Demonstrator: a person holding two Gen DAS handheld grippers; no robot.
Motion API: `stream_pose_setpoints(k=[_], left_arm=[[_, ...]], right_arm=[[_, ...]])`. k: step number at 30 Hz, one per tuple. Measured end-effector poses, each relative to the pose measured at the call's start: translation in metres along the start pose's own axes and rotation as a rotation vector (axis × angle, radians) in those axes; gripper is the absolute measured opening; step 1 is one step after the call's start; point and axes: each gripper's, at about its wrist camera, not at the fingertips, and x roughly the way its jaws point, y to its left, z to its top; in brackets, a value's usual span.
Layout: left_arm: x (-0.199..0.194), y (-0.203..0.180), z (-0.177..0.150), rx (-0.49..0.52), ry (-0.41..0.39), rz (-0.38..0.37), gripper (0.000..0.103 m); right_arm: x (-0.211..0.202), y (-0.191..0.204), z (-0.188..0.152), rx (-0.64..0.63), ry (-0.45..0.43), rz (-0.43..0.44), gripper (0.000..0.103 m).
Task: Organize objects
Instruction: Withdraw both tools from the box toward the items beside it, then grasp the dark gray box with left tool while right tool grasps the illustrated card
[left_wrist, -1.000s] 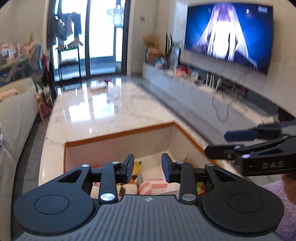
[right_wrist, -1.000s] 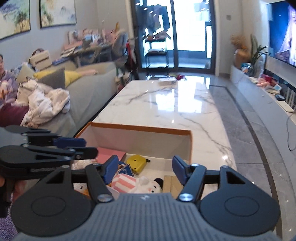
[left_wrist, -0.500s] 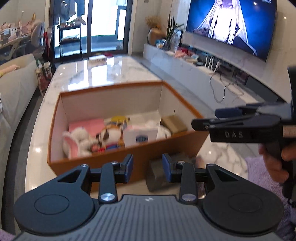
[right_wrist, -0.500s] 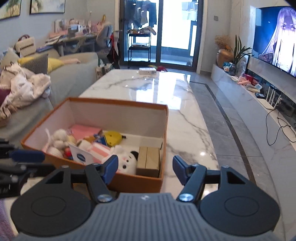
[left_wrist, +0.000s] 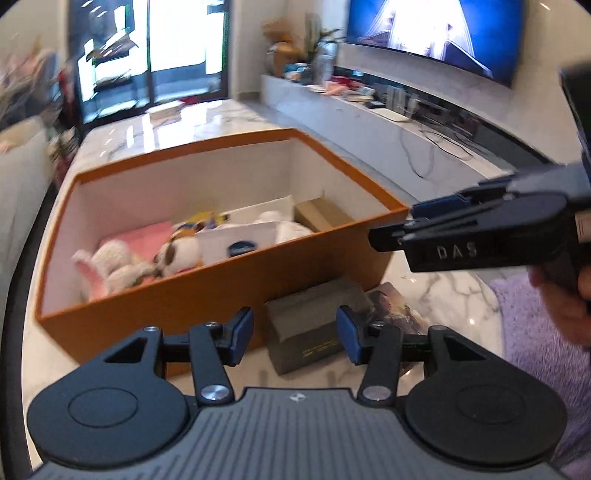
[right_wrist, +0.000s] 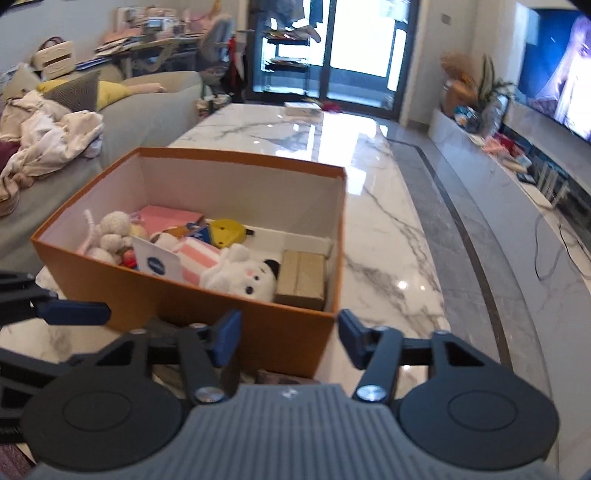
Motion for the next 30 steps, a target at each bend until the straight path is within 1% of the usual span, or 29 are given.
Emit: stream_pose_setpoints(k=[2, 4, 5, 6, 9, 12, 15, 18, 20, 24, 25, 28, 30], left_arm=[[0.004, -0.007, 0.0, 0.076, -0.014, 0.014, 0.06], [0.008, -0.011, 0.0, 0.123, -0.013, 0.04, 0.06], [0.011, -0.012, -0.001, 0.136, -0.01, 0.044, 0.06], [0.013, -0.012, -0.001, 0.141, -0.006, 0.038, 0.06], [0.018, -0.01, -0.004, 0.117, 0.021, -0.002, 0.06], [0.019, -0.008, -0.007, 0.092, 0.04, -0.029, 0.06], [0.017, -0.008, -0.009, 0.067, 0.056, -0.061, 0.06], [0.014, -0.011, -0.01, 0.067, 0.069, -0.065, 0.06], [0.011, -0.013, -0.012, 0.073, 0.078, -0.083, 0.06], [0.008, -0.015, -0.014, 0.105, 0.087, -0.11, 0.06], [0.008, -0.015, -0.014, 0.113, 0.085, -0.104, 0.06], [0.009, -0.016, -0.012, 0.132, 0.056, -0.038, 0.06], [0.011, -0.017, -0.008, 0.155, 0.053, -0.024, 0.06]], right_arm=[[0.0, -0.003, -0.002, 0.012, 0.028, 0.012, 0.054], [-0.001, -0.006, -0.005, 0.04, 0.056, 0.041, 0.054], [0.0, -0.007, -0.007, 0.066, 0.073, 0.065, 0.05], [0.001, -0.009, -0.009, 0.099, 0.094, 0.103, 0.048], [0.008, -0.009, -0.013, 0.208, 0.134, 0.214, 0.046], [0.015, -0.003, -0.017, 0.253, 0.16, 0.276, 0.042], [0.019, 0.003, -0.019, 0.245, 0.169, 0.279, 0.033], [0.022, 0.001, -0.021, 0.252, 0.162, 0.282, 0.032], [0.023, -0.003, -0.022, 0.263, 0.167, 0.291, 0.032], [0.026, -0.016, -0.021, 0.295, 0.2, 0.333, 0.032], [0.027, -0.02, -0.021, 0.305, 0.208, 0.342, 0.032], [0.025, -0.026, -0.019, 0.324, 0.199, 0.326, 0.032], [0.022, -0.029, -0.016, 0.33, 0.184, 0.326, 0.032]])
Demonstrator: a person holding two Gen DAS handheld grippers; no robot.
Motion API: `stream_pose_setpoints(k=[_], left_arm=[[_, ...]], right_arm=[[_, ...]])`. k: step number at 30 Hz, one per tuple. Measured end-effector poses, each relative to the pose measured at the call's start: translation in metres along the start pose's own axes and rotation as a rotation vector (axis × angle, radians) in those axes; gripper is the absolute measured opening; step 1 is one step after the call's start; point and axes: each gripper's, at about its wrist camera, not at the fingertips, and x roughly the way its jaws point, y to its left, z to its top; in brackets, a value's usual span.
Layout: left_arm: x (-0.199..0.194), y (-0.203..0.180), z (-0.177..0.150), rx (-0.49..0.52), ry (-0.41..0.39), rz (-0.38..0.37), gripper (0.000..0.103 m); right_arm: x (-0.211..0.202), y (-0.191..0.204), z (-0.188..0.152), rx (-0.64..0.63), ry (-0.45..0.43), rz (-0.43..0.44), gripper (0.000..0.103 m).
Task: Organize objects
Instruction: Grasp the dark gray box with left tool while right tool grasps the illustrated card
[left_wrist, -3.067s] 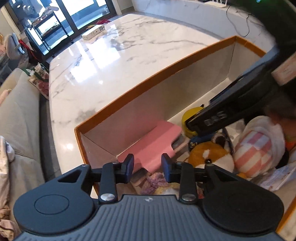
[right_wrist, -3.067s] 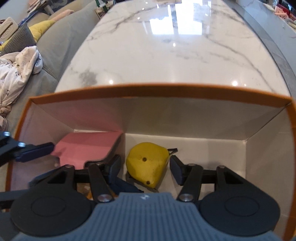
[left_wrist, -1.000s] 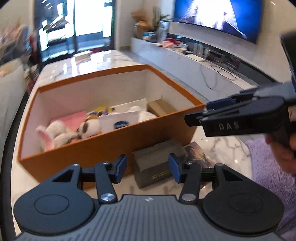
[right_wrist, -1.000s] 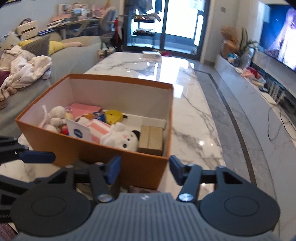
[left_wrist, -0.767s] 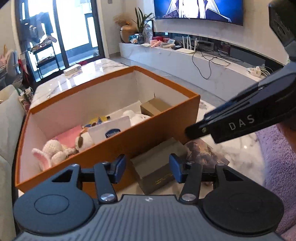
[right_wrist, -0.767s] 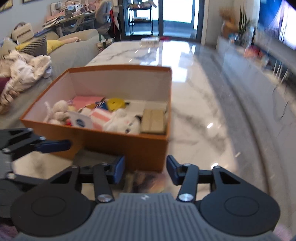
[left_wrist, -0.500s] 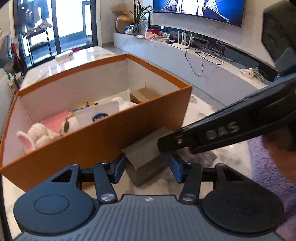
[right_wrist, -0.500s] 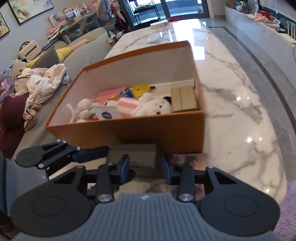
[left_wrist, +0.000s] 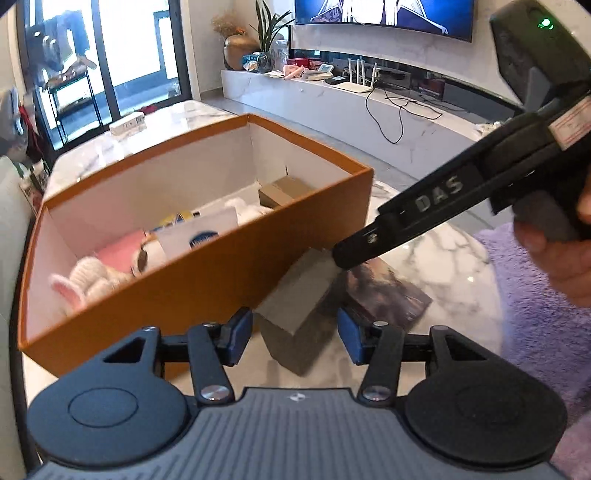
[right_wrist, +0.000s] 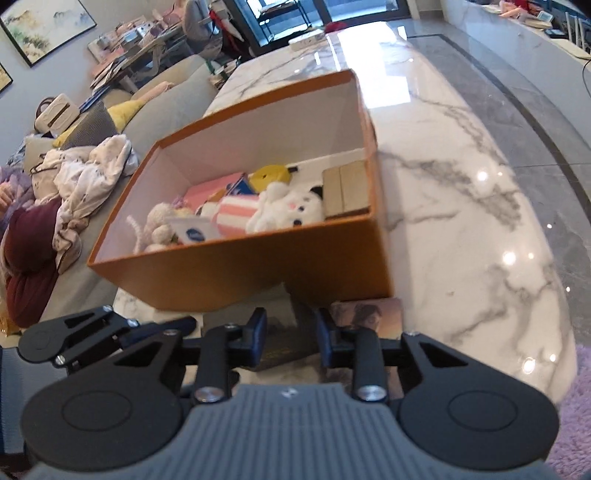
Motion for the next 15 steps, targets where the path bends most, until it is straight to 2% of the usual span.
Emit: stream_pose_setpoints(k=[4, 6, 9, 13, 15], left_arm=[[0.009, -0.006, 0.007, 0.098, -0.001, 0.017, 0.06], [0.016, -0.008, 0.01, 0.146, 0.003, 0.03, 0.06], [0.021, -0.013, 0.01, 0.207, 0.02, 0.011, 0.06], [0.03, -0.017, 0.011, 0.231, 0.049, -0.021, 0.06], [0.037, -0.018, 0.012, 0.224, 0.063, -0.027, 0.06]], right_arm=[[-0.008, -0.002, 0.004, -0.013, -0.035, -0.039, 0.034], [-0.009, -0.005, 0.005, -0.022, -0.04, -0.076, 0.04], [-0.008, -0.009, 0.004, -0.041, -0.03, -0.121, 0.044], [-0.003, -0.017, 0.0, -0.049, 0.008, -0.138, 0.045], [0.002, -0.018, -0.003, -0.063, 0.022, -0.152, 0.052]])
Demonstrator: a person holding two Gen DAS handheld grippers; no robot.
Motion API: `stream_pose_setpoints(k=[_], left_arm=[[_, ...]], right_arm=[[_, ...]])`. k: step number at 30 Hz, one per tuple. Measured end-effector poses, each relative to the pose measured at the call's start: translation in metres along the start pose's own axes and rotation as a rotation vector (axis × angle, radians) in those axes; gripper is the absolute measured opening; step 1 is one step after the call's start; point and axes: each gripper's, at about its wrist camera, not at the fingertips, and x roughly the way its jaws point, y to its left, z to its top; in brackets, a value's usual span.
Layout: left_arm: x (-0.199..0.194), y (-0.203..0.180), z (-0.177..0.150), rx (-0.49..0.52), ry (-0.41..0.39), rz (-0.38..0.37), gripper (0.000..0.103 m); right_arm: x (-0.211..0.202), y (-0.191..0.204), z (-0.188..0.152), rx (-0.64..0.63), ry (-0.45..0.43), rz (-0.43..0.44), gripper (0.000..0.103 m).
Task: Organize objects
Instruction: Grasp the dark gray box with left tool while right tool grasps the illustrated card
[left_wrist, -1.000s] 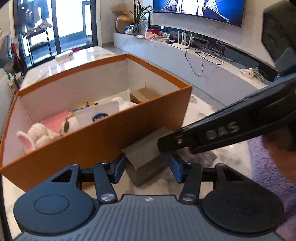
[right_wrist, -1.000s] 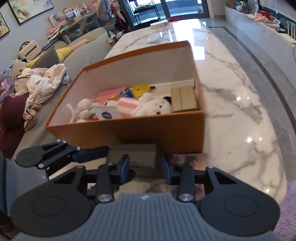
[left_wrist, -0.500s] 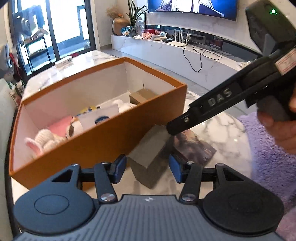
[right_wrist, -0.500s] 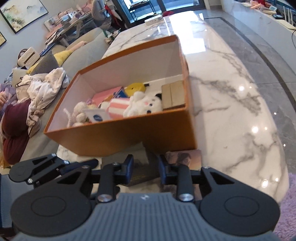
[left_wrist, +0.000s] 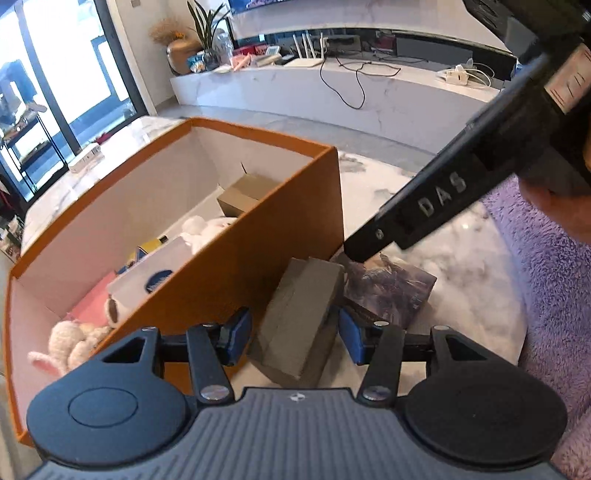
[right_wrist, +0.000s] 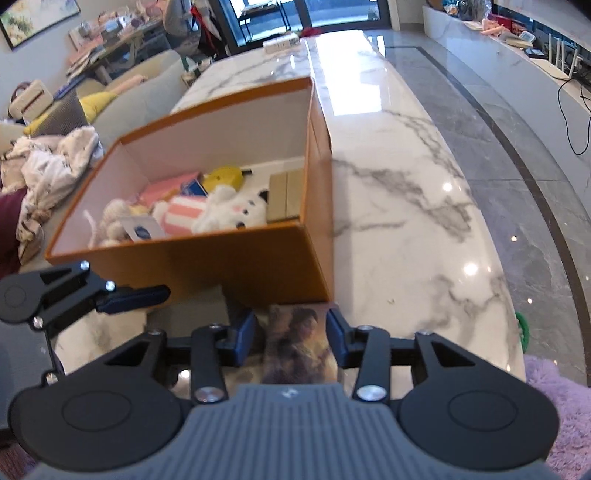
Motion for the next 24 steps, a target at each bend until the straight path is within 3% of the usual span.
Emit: stream_pose_setpoints(k=[3, 8, 12, 24], left_arm=[[0.006, -0.001, 0.0, -0.012, 0.017, 0.004, 0.06], [0.002, 0.006, -0.007, -0.075, 0.037, 0.005, 0.04], [-0.007, 0.012, -0.015, -0.127, 0.062, 0.012, 0.039], [-0.006, 0.008, -0.02, -0.133, 0.096, 0.048, 0.039]], right_arm=[[0.011, 0.001, -0.004, -0.028, 0.03, -0.04, 0.056], [0.023, 0.003, -0.009, -0.045, 0.061, -0.032, 0.061], [0.033, 0.009, -0.012, -0.07, 0.079, -0.048, 0.063], [0.054, 0.022, -0.025, -0.144, 0.079, -0.136, 0.063]])
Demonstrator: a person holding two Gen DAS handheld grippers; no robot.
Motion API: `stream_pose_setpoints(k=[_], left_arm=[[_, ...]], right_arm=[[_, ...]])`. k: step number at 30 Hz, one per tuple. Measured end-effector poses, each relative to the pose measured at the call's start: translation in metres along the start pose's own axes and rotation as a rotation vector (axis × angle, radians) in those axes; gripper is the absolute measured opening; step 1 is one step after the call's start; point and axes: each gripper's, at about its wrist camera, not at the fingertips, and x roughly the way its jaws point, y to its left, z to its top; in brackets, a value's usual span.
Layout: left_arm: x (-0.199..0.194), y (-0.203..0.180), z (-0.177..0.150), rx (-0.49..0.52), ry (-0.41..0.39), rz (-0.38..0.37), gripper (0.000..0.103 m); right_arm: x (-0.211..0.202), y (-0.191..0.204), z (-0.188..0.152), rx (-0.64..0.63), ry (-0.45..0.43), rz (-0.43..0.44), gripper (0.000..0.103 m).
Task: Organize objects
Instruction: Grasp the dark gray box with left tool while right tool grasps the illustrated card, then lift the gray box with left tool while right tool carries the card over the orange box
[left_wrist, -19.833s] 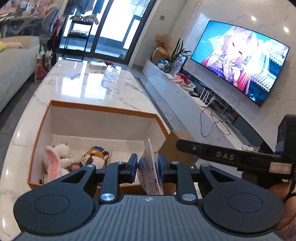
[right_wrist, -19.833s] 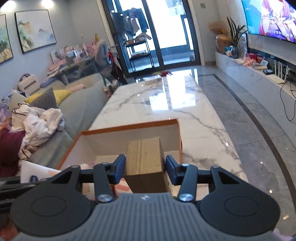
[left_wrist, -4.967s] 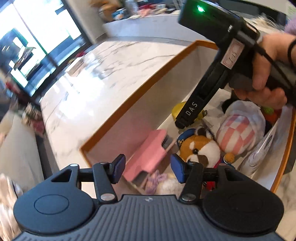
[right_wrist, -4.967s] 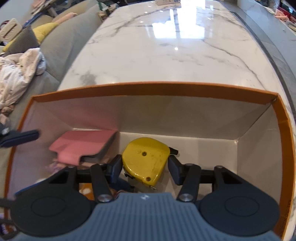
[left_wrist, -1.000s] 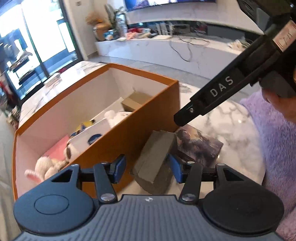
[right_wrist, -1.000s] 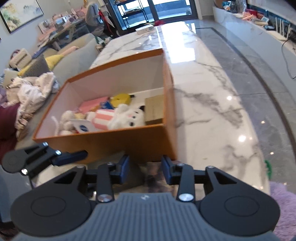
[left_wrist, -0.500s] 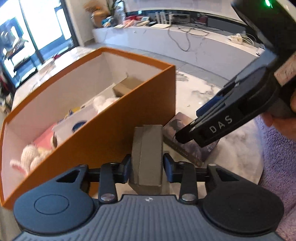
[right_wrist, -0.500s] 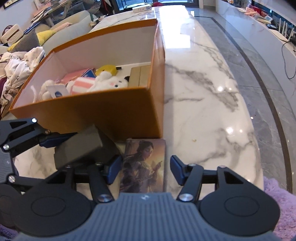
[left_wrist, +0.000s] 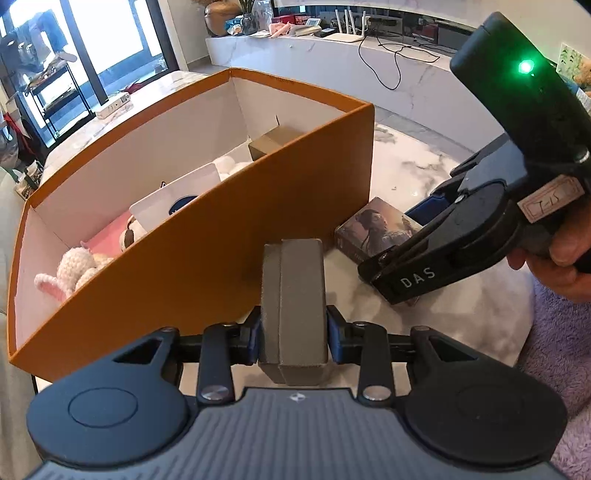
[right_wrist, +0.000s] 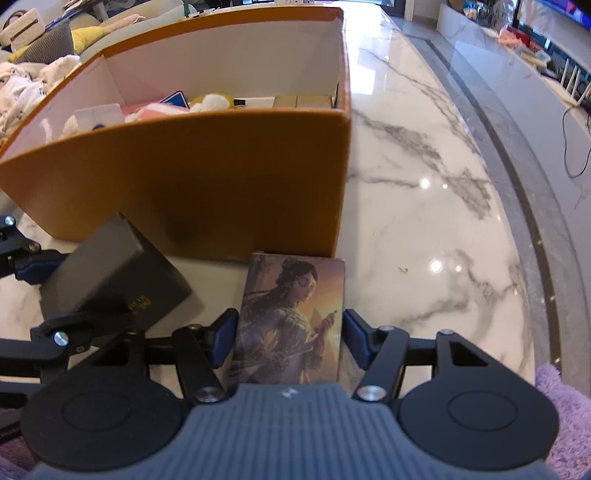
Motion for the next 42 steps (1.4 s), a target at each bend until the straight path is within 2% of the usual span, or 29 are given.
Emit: stream_pose_setpoints(k=[9, 17, 26, 32, 37, 42], left_arm=[[0.001, 0.003, -0.006, -0.074, 0.003, -0.011, 0.038], [-0.022, 0.002, -0.011, -0.093, -0.047, -0.006, 0.038], [-0.072, 0.016, -0.018, -0.209, -0.146, -0.044, 0.038], [-0.108, 0.027, -0.019, -0.25, -0.227, -0.075, 0.038], [-0.124, 0.038, -0.003, -0.268, -0.289, -0.075, 0.038], [-0.127, 0.054, 0.015, -0.272, -0.321, -0.067, 0.038]], right_arm=[[-0.002, 0.001, -0.004, -0.011, -0.018, -0.012, 0.061], [-0.022, 0.007, -0.001, -0.042, -0.057, 0.057, 0.061], [-0.072, 0.016, 0.001, -0.12, -0.155, 0.099, 0.061], [-0.115, 0.035, 0.005, -0.23, -0.243, 0.103, 0.061], [-0.143, 0.043, 0.012, -0.284, -0.329, 0.12, 0.061], [-0.16, 0.047, 0.027, -0.346, -0.382, 0.092, 0.061]])
